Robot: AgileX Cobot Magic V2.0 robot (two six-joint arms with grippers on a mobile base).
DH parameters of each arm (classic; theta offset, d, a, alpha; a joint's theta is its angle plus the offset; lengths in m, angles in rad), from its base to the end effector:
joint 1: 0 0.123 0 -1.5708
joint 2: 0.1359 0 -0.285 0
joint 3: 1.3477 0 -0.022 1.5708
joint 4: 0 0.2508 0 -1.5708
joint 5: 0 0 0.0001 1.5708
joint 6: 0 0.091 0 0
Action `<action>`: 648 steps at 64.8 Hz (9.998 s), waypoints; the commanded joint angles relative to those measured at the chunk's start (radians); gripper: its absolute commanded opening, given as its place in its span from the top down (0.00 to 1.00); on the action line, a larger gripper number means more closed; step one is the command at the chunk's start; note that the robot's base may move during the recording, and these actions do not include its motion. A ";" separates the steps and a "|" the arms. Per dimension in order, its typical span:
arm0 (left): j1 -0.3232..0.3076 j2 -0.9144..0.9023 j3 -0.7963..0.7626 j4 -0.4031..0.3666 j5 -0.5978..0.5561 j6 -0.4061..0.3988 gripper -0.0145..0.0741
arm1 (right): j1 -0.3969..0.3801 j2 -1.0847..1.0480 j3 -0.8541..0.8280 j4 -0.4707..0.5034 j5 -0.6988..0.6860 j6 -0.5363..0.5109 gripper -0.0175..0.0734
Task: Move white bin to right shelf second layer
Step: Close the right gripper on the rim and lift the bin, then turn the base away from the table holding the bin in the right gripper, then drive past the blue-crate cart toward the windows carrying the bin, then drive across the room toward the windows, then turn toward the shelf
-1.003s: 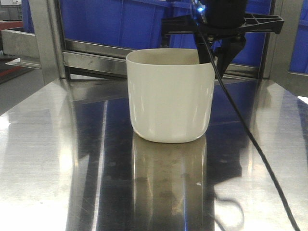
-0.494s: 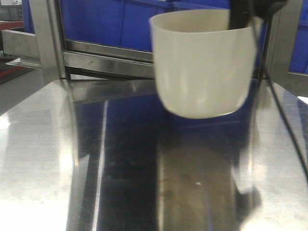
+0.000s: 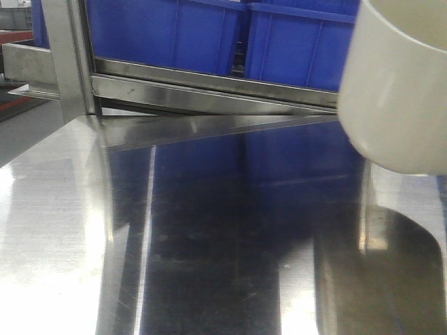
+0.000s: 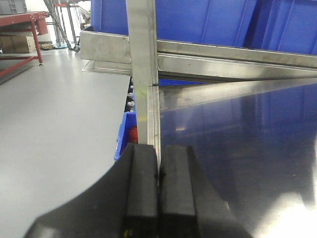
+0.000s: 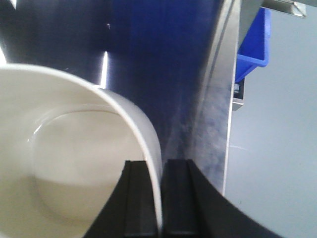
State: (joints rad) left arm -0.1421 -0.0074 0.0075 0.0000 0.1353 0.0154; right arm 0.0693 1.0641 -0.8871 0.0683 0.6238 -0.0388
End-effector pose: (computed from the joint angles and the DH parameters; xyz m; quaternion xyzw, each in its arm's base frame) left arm 0.0556 -0.0080 0.1988 0.0570 0.7217 -0.0437 0.6885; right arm 0.2165 0.0187 0.3285 -0.0322 0.9086 0.0360 0.4149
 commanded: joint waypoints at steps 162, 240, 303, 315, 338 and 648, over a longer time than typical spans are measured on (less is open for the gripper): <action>-0.003 -0.015 0.037 0.000 -0.087 -0.003 0.74 | -0.106 -0.552 0.314 0.046 -0.193 -0.027 0.76; -0.003 -0.015 0.037 0.000 -0.087 -0.003 0.74 | -0.106 -0.552 0.314 0.046 -0.193 -0.027 0.76; -0.003 -0.015 0.037 0.000 -0.087 -0.003 0.74 | -0.106 -0.552 0.314 0.046 -0.192 -0.027 0.76; -0.003 -0.015 0.037 0.000 -0.087 -0.003 0.74 | -0.106 -0.552 0.314 0.046 -0.192 -0.027 0.76; -0.003 -0.015 0.037 0.000 -0.087 -0.003 0.74 | -0.106 -0.552 0.314 0.046 -0.192 -0.027 0.76; -0.003 -0.015 0.037 0.000 -0.087 -0.003 0.74 | -0.106 -0.552 0.314 0.046 -0.192 -0.027 0.76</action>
State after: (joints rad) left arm -0.1421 -0.0074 0.0075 0.0000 0.1353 0.0154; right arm -0.0282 0.5110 -0.5409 0.1020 0.5305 -0.0666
